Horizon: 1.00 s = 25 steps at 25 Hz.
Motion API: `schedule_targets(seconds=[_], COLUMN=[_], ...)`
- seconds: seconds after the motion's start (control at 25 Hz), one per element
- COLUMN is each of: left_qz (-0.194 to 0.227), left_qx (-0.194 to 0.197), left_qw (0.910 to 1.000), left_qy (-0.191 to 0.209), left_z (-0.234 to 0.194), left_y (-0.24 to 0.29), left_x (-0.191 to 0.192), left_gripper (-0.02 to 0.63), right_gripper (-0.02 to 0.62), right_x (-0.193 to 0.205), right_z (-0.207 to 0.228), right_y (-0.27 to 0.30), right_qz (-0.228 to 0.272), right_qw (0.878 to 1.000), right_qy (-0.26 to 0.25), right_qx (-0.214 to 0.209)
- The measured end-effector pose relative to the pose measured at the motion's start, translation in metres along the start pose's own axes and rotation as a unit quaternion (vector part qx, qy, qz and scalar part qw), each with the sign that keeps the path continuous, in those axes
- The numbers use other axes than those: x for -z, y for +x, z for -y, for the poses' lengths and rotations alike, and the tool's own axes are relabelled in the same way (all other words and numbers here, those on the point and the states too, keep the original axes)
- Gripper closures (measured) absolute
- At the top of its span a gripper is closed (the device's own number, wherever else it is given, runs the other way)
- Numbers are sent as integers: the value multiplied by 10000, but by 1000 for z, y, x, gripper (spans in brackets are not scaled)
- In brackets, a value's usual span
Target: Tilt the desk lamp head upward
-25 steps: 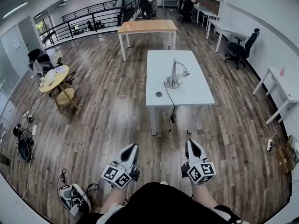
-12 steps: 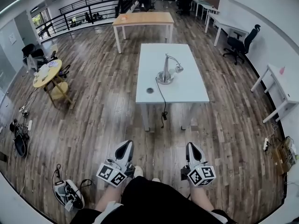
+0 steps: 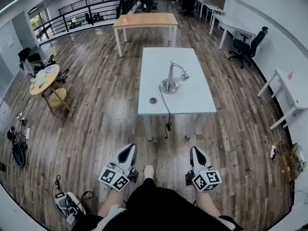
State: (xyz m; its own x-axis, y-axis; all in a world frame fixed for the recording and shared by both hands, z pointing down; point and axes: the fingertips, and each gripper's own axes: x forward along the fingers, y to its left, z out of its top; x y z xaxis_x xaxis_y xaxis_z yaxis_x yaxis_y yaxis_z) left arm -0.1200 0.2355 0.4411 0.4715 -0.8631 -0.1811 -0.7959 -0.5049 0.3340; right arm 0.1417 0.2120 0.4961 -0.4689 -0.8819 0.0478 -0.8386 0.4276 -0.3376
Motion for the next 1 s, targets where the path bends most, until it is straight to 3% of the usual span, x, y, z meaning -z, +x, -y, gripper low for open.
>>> schedule_targets(seconds=[0.32,1.0], left_qz=[-13,23], left_qx=[276,509], left_qw=[9996,9986], left_qy=[93,132], left_z=[-41,-119], left_y=[69,153], left_x=[-11,-20], left_gripper=[607,607], right_gripper=[592,592], right_x=[-20,-32], right_z=[18,25], right_y=[64,181], right_qz=[179,195], right_qw=[9998,9995], right_qy=[-39,-89], right_qx=[128,211])
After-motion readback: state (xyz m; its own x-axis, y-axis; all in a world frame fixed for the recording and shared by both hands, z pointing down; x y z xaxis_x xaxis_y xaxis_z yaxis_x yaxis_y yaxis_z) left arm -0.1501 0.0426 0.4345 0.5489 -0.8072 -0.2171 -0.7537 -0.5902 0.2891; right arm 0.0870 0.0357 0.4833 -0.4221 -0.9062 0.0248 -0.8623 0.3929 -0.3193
